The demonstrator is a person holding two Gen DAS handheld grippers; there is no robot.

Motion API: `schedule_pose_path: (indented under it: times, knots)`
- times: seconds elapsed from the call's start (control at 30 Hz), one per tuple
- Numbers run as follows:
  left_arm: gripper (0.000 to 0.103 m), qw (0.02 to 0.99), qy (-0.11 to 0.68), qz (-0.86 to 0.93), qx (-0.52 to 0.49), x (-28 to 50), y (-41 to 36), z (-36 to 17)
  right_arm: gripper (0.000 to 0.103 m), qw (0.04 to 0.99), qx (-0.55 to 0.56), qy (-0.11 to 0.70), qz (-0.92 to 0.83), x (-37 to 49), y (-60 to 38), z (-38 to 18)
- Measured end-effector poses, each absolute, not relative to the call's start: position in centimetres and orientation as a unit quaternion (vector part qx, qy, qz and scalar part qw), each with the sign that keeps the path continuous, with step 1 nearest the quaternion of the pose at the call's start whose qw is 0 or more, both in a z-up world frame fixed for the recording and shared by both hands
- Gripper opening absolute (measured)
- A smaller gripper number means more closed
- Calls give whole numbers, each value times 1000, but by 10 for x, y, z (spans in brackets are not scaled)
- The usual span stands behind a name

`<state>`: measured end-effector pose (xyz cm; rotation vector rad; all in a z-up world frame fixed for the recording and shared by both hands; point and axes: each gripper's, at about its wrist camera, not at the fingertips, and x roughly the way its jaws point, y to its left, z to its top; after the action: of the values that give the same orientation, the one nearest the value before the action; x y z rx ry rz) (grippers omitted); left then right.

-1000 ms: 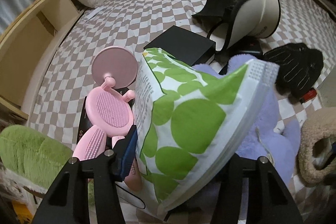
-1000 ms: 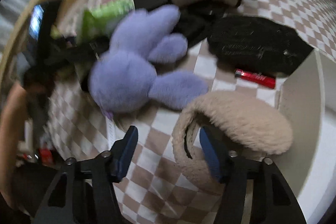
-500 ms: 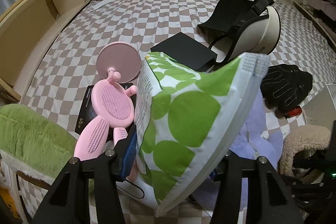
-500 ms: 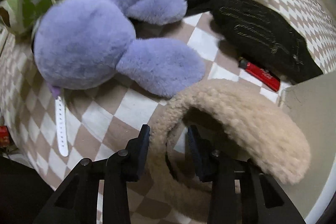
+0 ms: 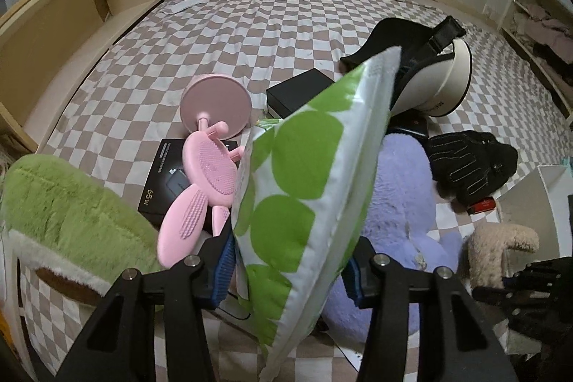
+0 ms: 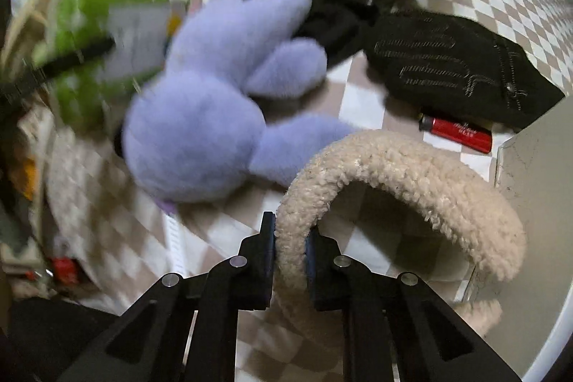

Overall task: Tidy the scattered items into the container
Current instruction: 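Carry the tissue pack with the left tool while the right carries the earmuff to the box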

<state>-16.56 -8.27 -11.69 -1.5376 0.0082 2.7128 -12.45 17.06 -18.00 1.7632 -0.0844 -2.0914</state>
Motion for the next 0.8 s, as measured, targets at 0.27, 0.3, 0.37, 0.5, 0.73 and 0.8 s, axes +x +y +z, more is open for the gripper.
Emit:
schedule_pose_path:
  times: [0.27,0.3,0.37,0.5,0.73,0.8]
  knots:
    - [50,12,-17,877,-479,-151,-88,-100,16,217,596,-132,-762,-135,197,-163]
    - [50,13,-20,879,-476,-149,-89,-97,16,218,591,-144,-763,-135,198,-161]
    - [50,13,-20,883,-468,-144,-88,-90,16,224,580,-167,-766,-137,201,-152]
    - [50,13,-18,894,-448,-134,-85,-76,16,232,556,-201,-772,-135,196,-138]
    - [50,26,-34,908,-416,-120,-78,-49,16,247,502,-235,-795,-127,210,-104]
    - [50,31,-41,911,-409,-117,-76,-42,16,247,475,-231,-813,-124,214,-92]
